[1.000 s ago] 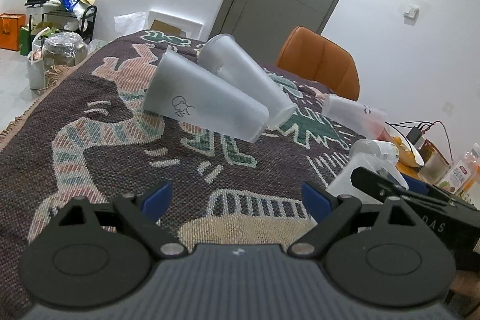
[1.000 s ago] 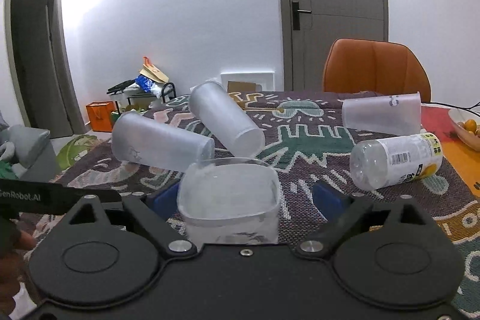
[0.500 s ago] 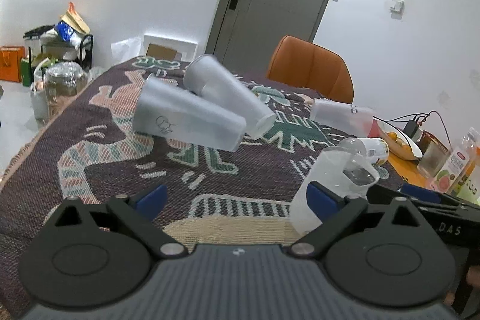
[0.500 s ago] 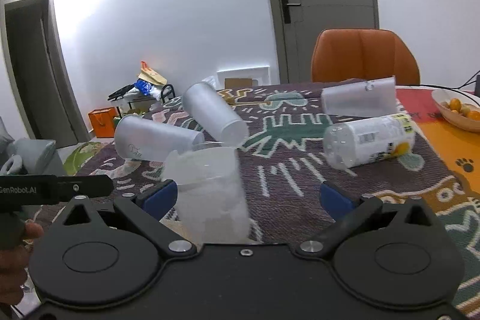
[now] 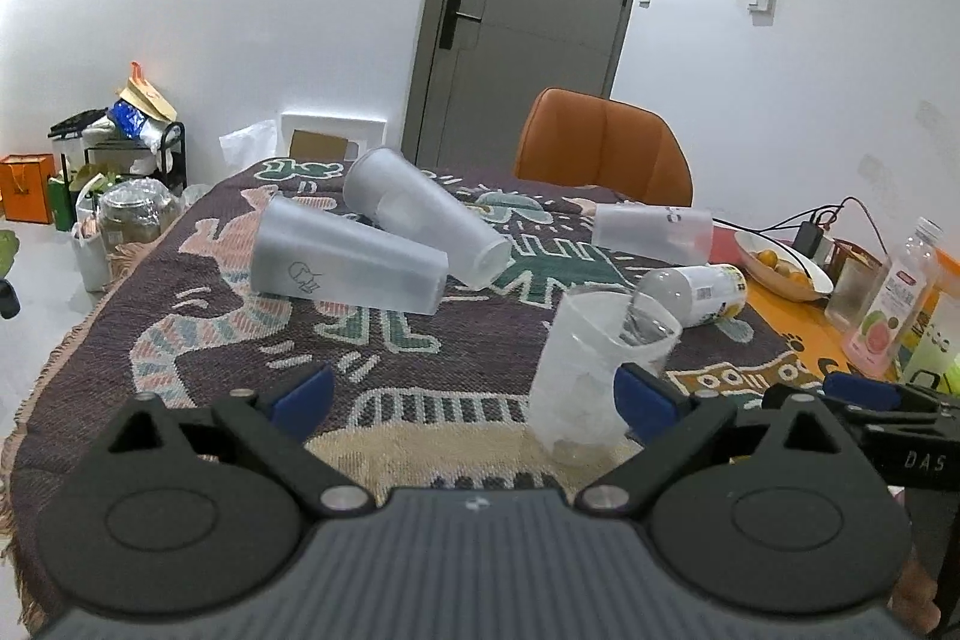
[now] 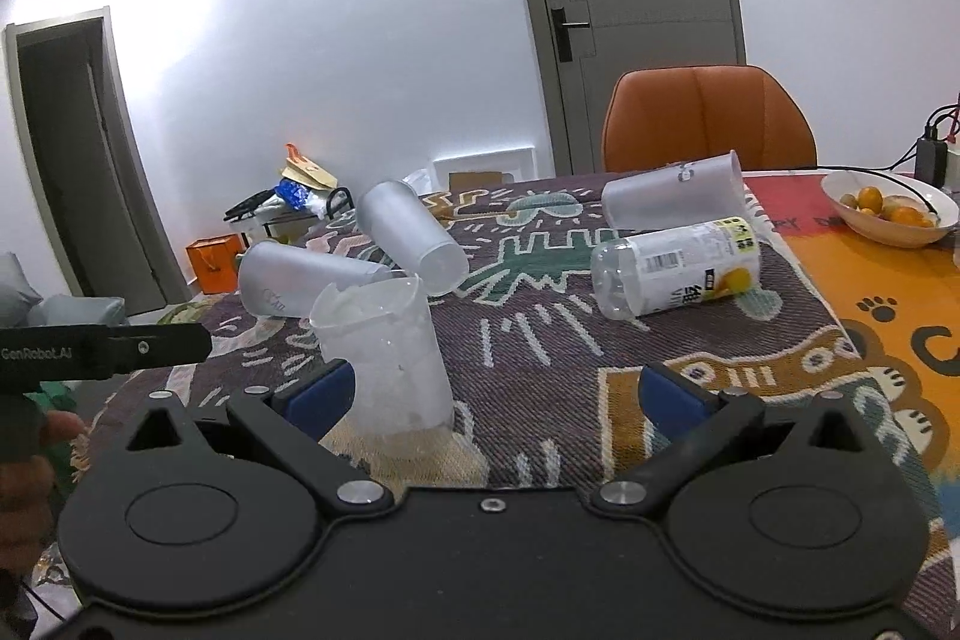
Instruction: Flip cup upright
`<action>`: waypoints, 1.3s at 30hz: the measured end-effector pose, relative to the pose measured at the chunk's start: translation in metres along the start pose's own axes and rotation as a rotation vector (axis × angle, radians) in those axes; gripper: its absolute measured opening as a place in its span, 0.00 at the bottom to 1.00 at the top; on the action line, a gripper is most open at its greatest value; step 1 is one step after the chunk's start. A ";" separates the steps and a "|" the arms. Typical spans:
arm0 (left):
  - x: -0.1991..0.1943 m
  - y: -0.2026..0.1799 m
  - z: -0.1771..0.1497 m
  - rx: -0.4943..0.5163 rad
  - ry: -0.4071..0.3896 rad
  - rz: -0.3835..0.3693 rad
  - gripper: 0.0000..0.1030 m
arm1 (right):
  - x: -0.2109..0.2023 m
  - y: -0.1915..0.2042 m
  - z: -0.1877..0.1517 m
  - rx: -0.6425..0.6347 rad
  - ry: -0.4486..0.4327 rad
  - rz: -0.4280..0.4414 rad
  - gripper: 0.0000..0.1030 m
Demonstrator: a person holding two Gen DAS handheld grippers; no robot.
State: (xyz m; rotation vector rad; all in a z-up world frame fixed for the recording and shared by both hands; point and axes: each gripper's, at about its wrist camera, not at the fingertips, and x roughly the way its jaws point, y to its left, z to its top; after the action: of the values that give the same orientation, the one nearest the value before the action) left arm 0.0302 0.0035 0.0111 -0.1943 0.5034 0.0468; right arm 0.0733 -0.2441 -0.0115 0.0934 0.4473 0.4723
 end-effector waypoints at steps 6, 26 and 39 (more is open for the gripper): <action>-0.018 -0.006 -0.008 0.032 -0.007 0.005 0.96 | -0.017 0.002 -0.003 -0.017 -0.003 0.022 1.00; -0.060 -0.017 -0.037 0.115 -0.026 0.004 1.00 | -0.062 0.029 -0.017 -0.143 0.024 0.083 1.00; -0.075 -0.010 -0.035 0.108 -0.057 0.003 1.00 | -0.068 0.025 -0.012 -0.115 0.011 0.077 1.00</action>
State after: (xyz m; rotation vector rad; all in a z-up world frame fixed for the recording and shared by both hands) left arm -0.0513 -0.0131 0.0193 -0.0861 0.4480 0.0277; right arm 0.0036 -0.2533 0.0088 -0.0030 0.4273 0.5736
